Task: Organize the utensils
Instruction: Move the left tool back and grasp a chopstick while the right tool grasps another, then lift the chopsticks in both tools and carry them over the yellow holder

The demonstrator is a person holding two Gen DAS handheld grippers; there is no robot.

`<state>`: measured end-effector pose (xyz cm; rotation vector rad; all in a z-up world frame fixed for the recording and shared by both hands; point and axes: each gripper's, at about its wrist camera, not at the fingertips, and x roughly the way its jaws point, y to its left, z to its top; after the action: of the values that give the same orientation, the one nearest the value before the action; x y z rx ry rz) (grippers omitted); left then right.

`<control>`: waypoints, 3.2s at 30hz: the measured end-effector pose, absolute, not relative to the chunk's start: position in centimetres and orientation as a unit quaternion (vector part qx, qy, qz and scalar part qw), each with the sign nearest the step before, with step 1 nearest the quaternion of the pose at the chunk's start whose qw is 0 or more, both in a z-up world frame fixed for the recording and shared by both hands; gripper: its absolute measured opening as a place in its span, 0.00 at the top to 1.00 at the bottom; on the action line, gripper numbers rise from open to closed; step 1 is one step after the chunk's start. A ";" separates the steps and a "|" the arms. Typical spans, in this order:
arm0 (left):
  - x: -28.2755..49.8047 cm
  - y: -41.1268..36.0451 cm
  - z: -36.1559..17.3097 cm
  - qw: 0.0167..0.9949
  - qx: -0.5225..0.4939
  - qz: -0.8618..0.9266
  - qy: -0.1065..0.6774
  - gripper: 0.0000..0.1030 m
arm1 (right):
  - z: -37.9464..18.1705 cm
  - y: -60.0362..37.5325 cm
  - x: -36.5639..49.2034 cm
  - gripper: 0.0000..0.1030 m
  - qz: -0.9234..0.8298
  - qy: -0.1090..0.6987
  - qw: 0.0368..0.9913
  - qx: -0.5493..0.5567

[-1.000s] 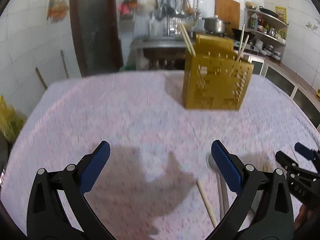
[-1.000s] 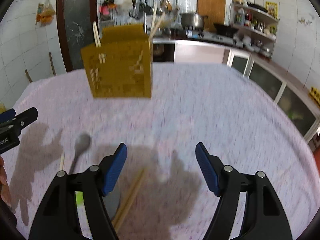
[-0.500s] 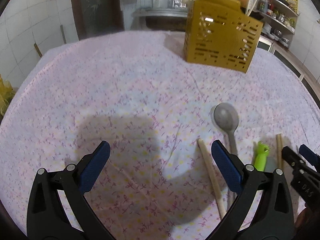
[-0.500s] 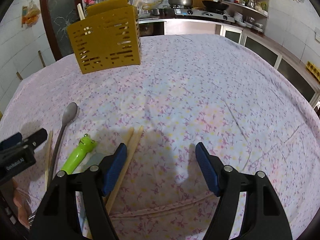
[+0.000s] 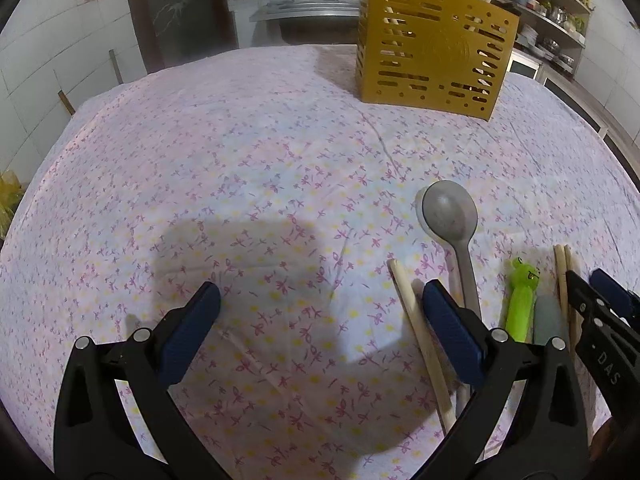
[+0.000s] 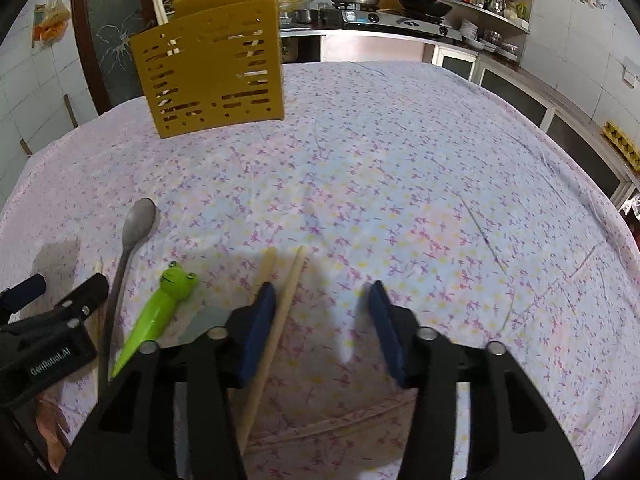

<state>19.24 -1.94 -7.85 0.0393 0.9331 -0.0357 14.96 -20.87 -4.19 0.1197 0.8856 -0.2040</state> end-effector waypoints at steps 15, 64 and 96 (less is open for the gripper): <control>18.7 -3.5 -7.6 0.884 0.021 -0.028 0.467 0.22 | -4.1 -24.1 15.1 0.93 -0.039 0.420 0.902 0.085; 12.4 -2.7 6.2 0.974 -0.021 -0.044 0.221 0.95 | 7.1 -24.6 7.0 0.94 -0.008 0.142 0.986 0.083; 14.0 -4.0 13.1 0.991 0.015 -0.057 0.121 0.95 | 13.4 -23.6 10.0 0.94 -0.022 0.098 0.994 0.050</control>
<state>14.01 -4.00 13.09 0.0293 0.2425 -0.1143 9.98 -23.62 13.35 0.1003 0.1973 -0.0445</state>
